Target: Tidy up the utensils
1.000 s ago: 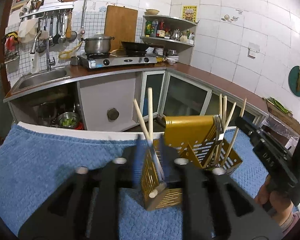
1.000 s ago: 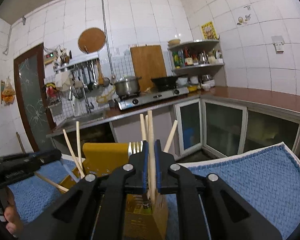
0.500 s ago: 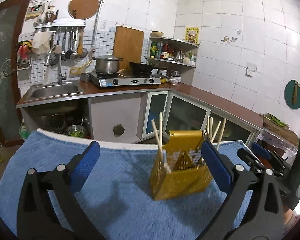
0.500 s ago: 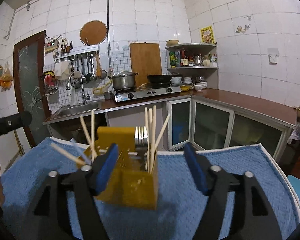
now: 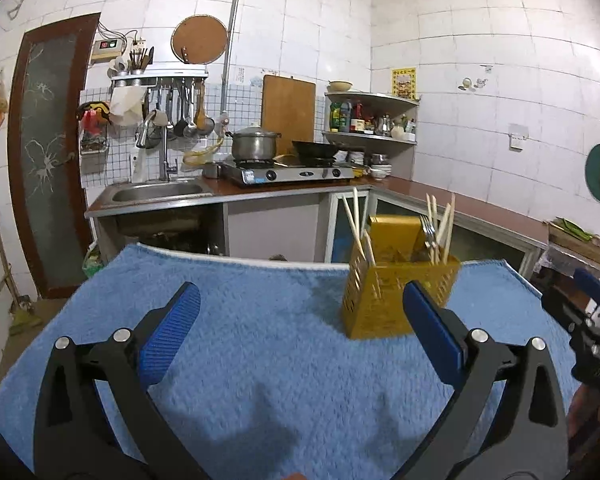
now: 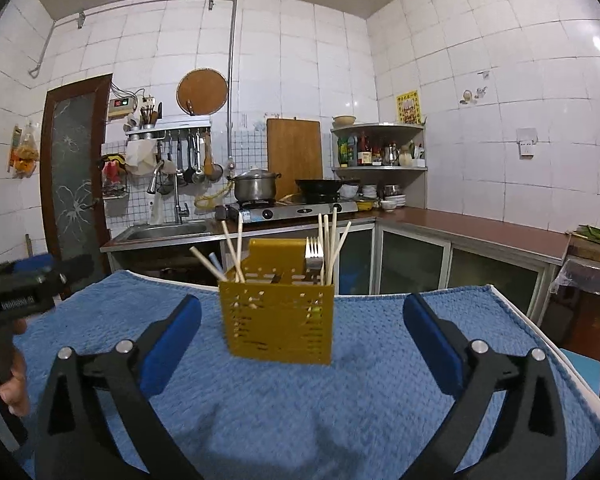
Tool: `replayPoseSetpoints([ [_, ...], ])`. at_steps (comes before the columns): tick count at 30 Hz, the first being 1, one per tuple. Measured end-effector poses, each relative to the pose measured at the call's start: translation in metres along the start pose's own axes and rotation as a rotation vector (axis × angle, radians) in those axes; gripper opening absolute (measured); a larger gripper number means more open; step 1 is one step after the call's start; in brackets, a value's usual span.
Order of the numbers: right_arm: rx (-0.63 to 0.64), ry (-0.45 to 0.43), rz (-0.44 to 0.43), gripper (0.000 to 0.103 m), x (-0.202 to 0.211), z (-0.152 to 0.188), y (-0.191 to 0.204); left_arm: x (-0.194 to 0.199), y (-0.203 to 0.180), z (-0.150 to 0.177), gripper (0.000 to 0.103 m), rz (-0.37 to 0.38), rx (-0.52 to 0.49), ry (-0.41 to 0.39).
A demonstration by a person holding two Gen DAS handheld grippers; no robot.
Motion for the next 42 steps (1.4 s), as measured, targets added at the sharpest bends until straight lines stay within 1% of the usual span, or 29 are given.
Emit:
replayPoseSetpoints([
  [1,0.000,0.001,0.005,0.099,0.005,0.003,0.001,0.004,0.000,0.005,0.098,0.003,-0.006,-0.002],
  [3,-0.005,0.013,0.024,0.099,0.015,0.011,0.003,0.015,0.000,0.018,0.098,-0.019,-0.012,-0.021],
  [5,-0.017,0.044,0.034,0.099,0.021,0.018,0.004,0.020,0.001,0.027,0.098,0.003,-0.006,-0.018],
  [6,-0.021,0.046,0.034,0.099,0.023,0.021,0.004,0.022,0.000,0.032,0.098,0.018,-0.007,-0.007],
  [7,-0.025,0.040,0.034,0.099,0.025,0.024,0.003,0.024,0.001,0.038,0.098,0.018,-0.006,-0.002],
  [12,-0.030,0.033,0.036,0.099,0.030,0.042,0.003,0.031,0.006,0.060,0.098,-0.044,-0.011,-0.029],
  [16,-0.014,0.064,0.049,0.099,0.021,0.053,0.004,0.027,0.013,0.072,0.098,-0.082,0.014,-0.026],
  [20,0.005,0.098,0.049,0.099,0.012,0.063,0.008,0.022,0.011,0.084,0.098,-0.118,-0.041,-0.027],
  [23,0.011,0.138,0.046,0.099,0.005,0.070,0.011,0.019,0.008,0.087,0.098,-0.139,-0.062,-0.015],
  [25,0.026,0.147,0.048,0.099,0.002,0.072,0.013,0.016,0.005,0.088,0.098,-0.139,-0.071,-0.004],
  [31,0.024,0.164,0.048,0.099,-0.002,0.075,0.013,0.010,0.008,0.087,0.098,-0.132,-0.047,0.030],
  [37,-0.005,0.170,0.060,0.099,-0.003,0.077,0.009,0.012,0.006,0.087,0.098,-0.140,-0.054,0.019],
  [42,0.005,0.164,0.062,0.099,-0.002,0.077,0.009,0.014,0.004,0.088,0.098,-0.142,-0.057,0.013],
])
Point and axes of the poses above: each gripper's, at about its wrist camera, not at the fingertips, and x roughly against the way its jaws point, y to its left, z to its underside, the point moved 1 cm from there along -x, roughly the way its jaws point
